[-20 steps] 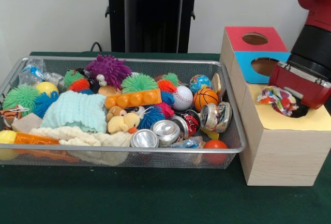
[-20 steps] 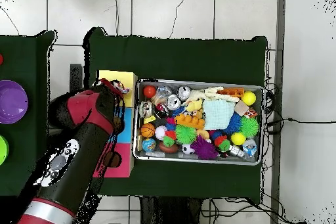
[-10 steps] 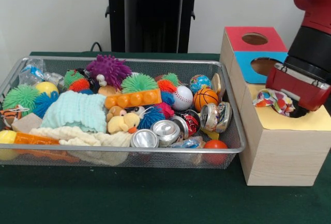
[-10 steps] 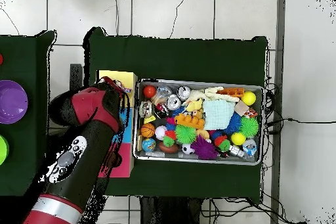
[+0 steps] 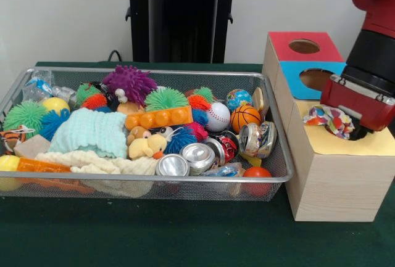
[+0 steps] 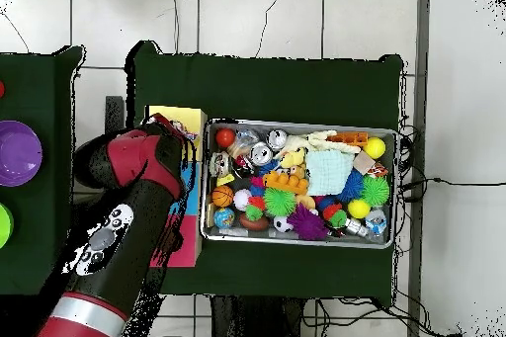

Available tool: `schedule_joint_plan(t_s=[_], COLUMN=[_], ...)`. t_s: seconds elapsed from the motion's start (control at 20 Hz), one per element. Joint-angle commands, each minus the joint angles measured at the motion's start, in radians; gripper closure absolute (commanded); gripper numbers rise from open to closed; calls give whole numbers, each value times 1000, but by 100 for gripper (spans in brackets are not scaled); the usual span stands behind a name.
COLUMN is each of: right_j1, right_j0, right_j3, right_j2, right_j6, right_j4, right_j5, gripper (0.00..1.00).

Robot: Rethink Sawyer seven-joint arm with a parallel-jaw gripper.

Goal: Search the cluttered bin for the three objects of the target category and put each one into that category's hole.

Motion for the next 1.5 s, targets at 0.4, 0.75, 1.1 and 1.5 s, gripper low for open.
schedule_joint_plan(t_s=[0.4, 0.75, 1.1, 1.5], right_j1=[-137, -150, -142, -144], right_j0=[-42, -55, -58, -61], right_j3=[152, 163, 167, 164], right_j2=[149, 162, 172, 178], right_j6=[73, 60, 67, 69], right_j4=[2, -8, -9, -12], right_j5=[24, 10, -16, -14], gripper=[100, 100, 100, 100])
